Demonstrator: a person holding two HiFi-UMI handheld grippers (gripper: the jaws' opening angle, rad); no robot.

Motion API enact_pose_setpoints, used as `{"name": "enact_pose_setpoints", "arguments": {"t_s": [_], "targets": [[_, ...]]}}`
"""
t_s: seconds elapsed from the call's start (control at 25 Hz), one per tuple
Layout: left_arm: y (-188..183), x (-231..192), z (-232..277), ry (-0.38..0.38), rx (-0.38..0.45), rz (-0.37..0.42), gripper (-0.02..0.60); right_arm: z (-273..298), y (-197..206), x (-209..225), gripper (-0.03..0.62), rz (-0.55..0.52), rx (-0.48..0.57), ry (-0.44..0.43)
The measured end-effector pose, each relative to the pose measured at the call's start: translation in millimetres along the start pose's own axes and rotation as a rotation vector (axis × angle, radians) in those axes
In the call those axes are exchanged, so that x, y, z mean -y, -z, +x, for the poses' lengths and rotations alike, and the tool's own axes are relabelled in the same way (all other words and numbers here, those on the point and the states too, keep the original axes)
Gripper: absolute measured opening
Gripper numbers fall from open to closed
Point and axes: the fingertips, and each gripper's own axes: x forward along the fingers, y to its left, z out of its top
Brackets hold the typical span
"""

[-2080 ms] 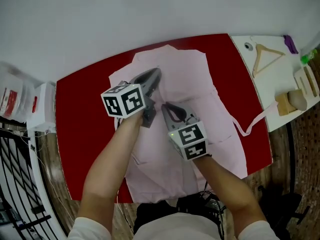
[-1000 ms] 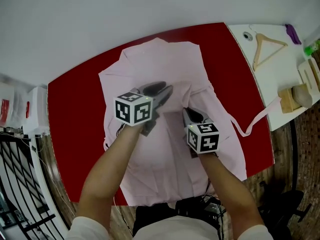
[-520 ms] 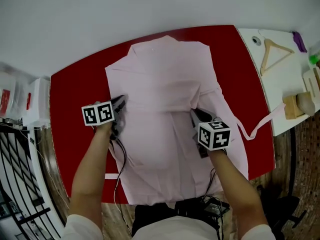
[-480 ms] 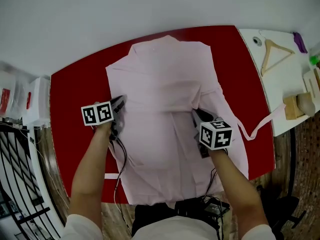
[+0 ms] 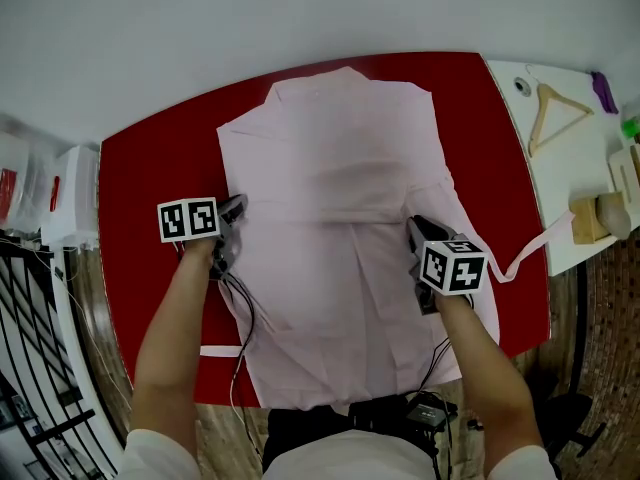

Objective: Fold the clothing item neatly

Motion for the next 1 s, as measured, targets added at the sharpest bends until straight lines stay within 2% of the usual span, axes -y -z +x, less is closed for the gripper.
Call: {"name": "enact_pose_setpoints", "arguments": {"t_s": [0.2,0.36,0.48,0.6,0.84,1.0], "targets": [[3.0,0.4,-1.9,0.003,-0.024,0.029,0.014,-12.3,-11.1,13.1,0.028,0.018,0.025,0.044],[2.7,0.5,-2.4,0.006,-0.02,0.04,0.014,-3.8,-43.5,-16.1,0.028,-0.053,0.064,-0.047],[3.1,1.1,-1.9,0.01,-0.015,0.045,0.014,19.5,-31.9,-38.7,0.028,-0.11,-0.054,-0.136],[3.7,1.9,-1.2,0.02,-0.015,0.044,0.014,28.4,-1.2,-36.3,0.028,-0.165,-0.192,-0.131],[2.7,0.5,-2.1,0.028,0.0,0.052,0.014,23.5,8.3,-30.1,0.025,-0.044,-0.233,-0.147],[3.4,1.2,-1.4,0.035,-0.004,0.048,0.014,15.6,16.5,-29.1,0.021,-0.047,-0.261,-0.157]]}}
